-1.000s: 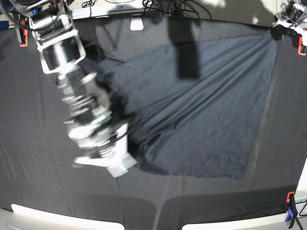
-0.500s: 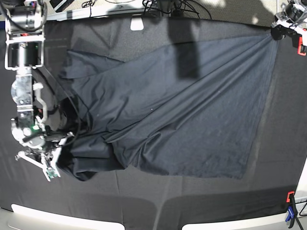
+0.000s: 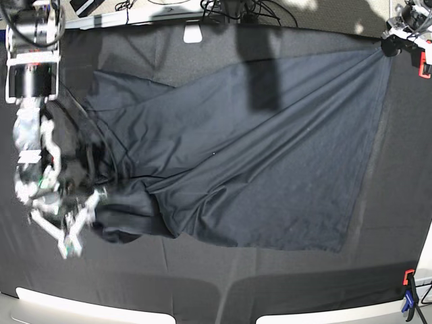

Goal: Layout the t-shirt on the table in an organized manner, then fold the t-shirt properly
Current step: 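Drag the shirt with the right gripper away from the left gripper, stretching it, then release the shirt and raise the right gripper back toward its base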

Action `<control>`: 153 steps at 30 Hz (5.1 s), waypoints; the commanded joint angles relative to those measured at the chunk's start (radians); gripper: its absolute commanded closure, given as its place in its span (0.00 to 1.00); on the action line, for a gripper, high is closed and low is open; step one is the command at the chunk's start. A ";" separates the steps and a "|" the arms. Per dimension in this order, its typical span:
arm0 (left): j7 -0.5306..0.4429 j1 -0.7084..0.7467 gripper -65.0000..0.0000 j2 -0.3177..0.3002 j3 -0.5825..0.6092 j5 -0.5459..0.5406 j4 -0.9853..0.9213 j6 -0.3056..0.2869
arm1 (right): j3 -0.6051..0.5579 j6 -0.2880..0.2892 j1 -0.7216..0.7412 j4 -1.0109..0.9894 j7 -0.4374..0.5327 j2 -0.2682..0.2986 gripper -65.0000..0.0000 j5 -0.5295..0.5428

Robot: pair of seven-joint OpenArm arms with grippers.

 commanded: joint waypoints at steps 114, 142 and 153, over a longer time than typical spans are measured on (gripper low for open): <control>0.026 0.009 1.00 -0.011 -0.011 -0.005 0.014 0.000 | -0.104 0.047 0.597 -0.701 0.240 -0.200 0.55 0.232; -0.013 0.008 1.00 0.126 -0.010 -0.035 0.014 -0.140 | 0.203 0.336 -0.093 -0.102 -0.474 0.166 0.61 0.862; -0.013 0.006 1.00 0.130 -0.010 -0.034 0.014 -0.140 | 0.393 0.336 -0.455 -0.011 -0.476 0.166 0.61 0.855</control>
